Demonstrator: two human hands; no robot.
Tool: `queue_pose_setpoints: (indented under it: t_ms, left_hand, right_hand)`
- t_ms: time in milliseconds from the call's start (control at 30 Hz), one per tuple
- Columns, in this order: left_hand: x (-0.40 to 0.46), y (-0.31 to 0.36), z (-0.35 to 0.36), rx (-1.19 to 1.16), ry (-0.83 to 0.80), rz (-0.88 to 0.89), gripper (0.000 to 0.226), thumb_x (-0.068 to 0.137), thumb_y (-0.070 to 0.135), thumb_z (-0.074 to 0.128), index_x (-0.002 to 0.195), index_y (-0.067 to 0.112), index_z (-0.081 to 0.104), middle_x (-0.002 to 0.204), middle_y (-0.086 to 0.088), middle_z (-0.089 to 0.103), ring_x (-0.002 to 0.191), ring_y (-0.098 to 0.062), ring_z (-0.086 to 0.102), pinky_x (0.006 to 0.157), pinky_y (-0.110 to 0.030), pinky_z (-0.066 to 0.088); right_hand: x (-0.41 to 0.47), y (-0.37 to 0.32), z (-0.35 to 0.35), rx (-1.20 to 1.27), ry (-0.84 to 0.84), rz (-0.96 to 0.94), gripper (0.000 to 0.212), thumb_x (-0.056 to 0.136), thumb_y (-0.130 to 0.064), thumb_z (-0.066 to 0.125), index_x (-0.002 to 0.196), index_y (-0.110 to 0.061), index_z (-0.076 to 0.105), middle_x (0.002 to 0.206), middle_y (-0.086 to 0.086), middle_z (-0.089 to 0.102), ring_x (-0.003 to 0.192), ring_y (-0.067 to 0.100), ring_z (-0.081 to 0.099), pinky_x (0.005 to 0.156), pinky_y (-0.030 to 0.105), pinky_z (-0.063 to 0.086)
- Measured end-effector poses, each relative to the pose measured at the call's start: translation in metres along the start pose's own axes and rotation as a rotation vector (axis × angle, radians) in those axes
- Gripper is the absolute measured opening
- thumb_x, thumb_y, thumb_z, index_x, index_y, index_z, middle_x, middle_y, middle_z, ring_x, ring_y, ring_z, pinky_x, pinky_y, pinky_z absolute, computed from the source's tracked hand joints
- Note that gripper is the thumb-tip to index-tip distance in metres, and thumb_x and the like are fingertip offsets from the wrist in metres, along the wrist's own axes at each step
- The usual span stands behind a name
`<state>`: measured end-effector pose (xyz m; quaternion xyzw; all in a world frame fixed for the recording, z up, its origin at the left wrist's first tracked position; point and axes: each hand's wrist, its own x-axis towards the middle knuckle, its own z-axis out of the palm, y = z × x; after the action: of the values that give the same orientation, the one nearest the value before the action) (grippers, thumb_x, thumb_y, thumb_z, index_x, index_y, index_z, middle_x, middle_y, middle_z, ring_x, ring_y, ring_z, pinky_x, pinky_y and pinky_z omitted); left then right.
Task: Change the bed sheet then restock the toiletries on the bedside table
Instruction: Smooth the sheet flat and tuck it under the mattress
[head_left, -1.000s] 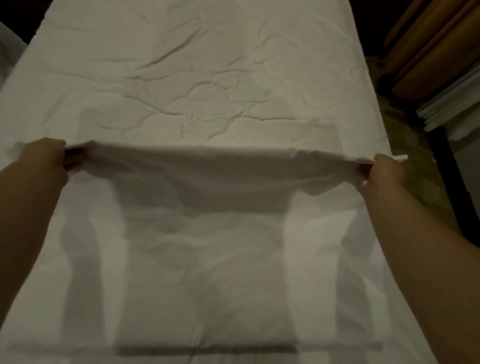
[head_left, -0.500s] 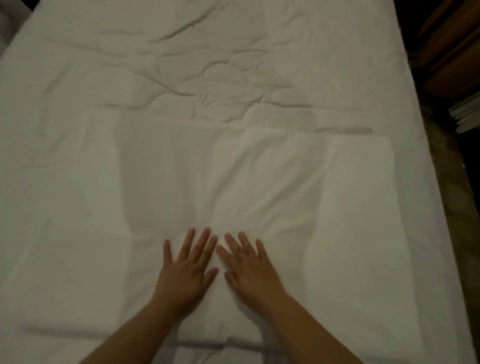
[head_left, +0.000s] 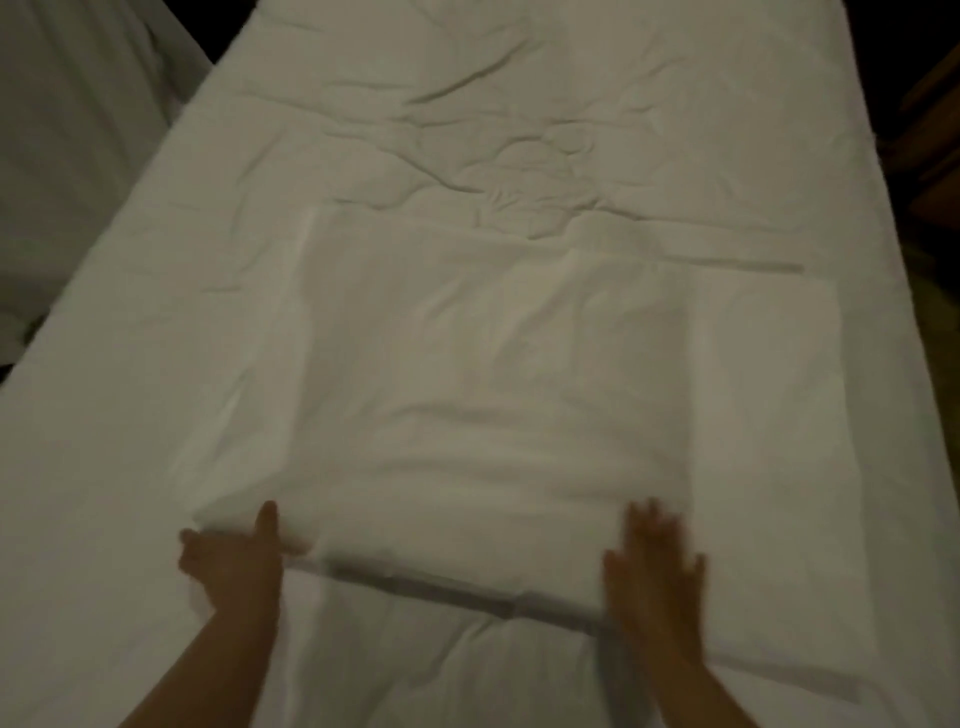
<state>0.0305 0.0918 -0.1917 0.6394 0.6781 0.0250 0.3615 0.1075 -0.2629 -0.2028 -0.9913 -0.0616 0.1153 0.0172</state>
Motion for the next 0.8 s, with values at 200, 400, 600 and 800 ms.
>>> queue_pose_setpoints:
  t_ms: [200,400,600,800]
  left_hand:
    - [-0.037,-0.003,0.013,-0.704,-0.446,-0.402,0.049,0.096,0.029,0.051,0.137,0.002,0.042,0.139,-0.016,0.048,0.128,-0.029,0.047,0.096,-0.035,0.044]
    - [-0.028,0.011,0.000,-0.826,-0.502,-0.462,0.042,0.097,0.006,0.047,0.139,0.005,0.041,0.140,-0.013,0.047,0.126,-0.028,0.048,0.076,-0.030,0.053]
    - [-0.028,0.013,-0.011,-0.759,-0.563,-0.438,0.041,0.097,0.007,0.047,0.137,0.001,0.042,0.112,-0.013,0.060,0.073,-0.018,0.054,0.037,-0.024,0.049]
    - [-0.020,0.004,-0.011,-0.754,-0.605,-0.375,0.018,0.097,0.006,0.047,0.115,0.010,0.048,0.082,-0.008,0.053,0.067,-0.015,0.050,0.031,-0.021,0.046]
  right_hand:
    - [-0.039,-0.099,0.022,0.023,-0.122,-0.332,0.056,0.072,-0.044,0.036,0.124,-0.026,0.046,0.125,0.000,0.063,0.119,0.022,0.046,0.077,0.056,0.051]
    - [-0.075,-0.008,0.017,0.098,0.014,0.167,0.071,0.094,-0.055,0.018,0.117,-0.006,0.065,0.123,0.019,0.061,0.106,0.041,0.062,0.074,0.065,0.046]
    - [-0.074,-0.040,-0.026,1.774,0.165,1.312,0.041,0.096,-0.033,0.050,0.110,0.005,0.056,0.093,0.016,0.061,0.077,0.024,0.056,0.065,0.034,0.049]
    - [-0.038,-0.026,-0.032,1.997,0.138,1.285,0.017,0.097,-0.010,0.048,0.080,-0.010,0.049,0.131,0.015,0.051,0.096,0.031,0.055,0.086,0.042,0.045]
